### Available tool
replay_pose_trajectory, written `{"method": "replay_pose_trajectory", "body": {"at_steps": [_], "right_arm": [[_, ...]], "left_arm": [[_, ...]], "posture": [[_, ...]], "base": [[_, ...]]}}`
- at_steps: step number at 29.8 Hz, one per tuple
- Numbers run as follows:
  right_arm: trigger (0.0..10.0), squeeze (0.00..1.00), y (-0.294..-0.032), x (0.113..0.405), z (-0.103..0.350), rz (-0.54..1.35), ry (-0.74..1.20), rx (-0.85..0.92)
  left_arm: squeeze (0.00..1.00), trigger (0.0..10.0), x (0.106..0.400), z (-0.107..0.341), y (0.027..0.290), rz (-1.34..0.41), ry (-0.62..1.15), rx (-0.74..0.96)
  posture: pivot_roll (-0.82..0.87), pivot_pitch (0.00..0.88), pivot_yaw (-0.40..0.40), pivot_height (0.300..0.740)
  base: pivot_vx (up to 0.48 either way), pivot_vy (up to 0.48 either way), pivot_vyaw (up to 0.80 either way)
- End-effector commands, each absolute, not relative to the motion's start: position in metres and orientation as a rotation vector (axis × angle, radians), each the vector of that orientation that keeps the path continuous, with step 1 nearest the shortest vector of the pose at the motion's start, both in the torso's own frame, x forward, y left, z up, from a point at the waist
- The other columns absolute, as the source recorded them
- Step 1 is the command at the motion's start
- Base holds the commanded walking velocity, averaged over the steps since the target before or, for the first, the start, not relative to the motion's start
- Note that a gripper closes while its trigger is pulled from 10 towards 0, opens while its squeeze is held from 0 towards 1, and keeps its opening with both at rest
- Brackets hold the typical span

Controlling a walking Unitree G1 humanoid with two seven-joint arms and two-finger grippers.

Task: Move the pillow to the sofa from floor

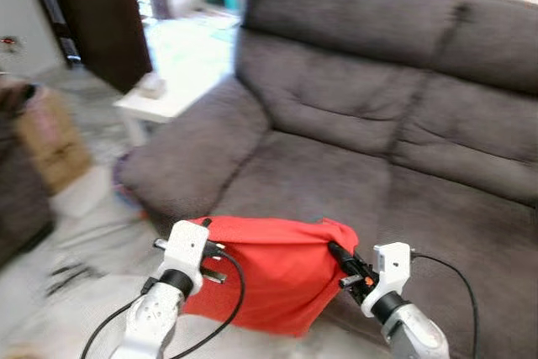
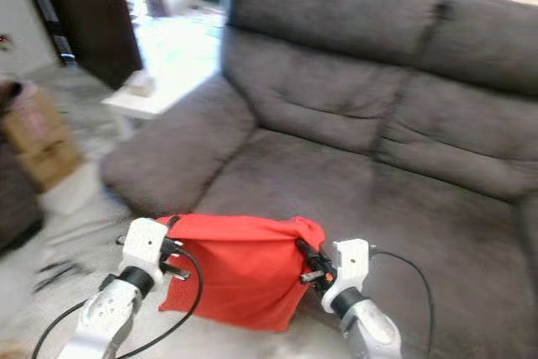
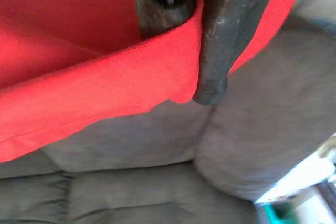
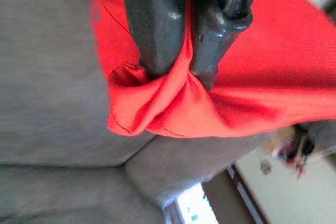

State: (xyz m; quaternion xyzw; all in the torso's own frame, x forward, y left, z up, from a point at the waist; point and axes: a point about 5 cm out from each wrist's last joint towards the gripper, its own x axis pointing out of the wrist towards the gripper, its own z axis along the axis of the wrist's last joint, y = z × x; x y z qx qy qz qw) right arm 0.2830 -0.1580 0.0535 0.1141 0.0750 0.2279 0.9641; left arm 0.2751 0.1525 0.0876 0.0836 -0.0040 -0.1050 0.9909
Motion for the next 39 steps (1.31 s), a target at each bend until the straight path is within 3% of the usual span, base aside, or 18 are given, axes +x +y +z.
{"method": "replay_pose_trajectory", "body": {"at_steps": [1,12,19,39], "right_arm": [[10.0,0.0,-0.166,0.284,0.057,0.426,0.123,0.224],[10.0,0.0,-0.169,0.281,0.055,0.406,0.122,0.215],[10.0,0.0,-0.171,0.284,0.062,0.397,0.077,0.208],[10.0,0.0,-0.179,0.289,0.063,0.321,0.073,0.204]], "left_arm": [[0.0,10.0,0.277,0.101,0.156,-0.194,-0.084,0.156],[0.0,10.0,0.281,0.105,0.155,-0.201,-0.099,0.157],[0.0,10.0,0.281,0.104,0.154,-0.2,-0.099,0.173],[0.0,10.0,0.28,0.104,0.158,-0.172,-0.105,0.181]], "posture": [[0.03,0.096,0.007,0.74],[0.01,0.08,0.017,0.74],[0.01,0.07,0.013,0.74],[0.01,0.083,0.007,0.74]], "base": [[0.0,0.0,-0.79],[0.0,0.0,-0.79],[0.0,0.0,-0.06],[0.0,-0.424,-0.04]]}}
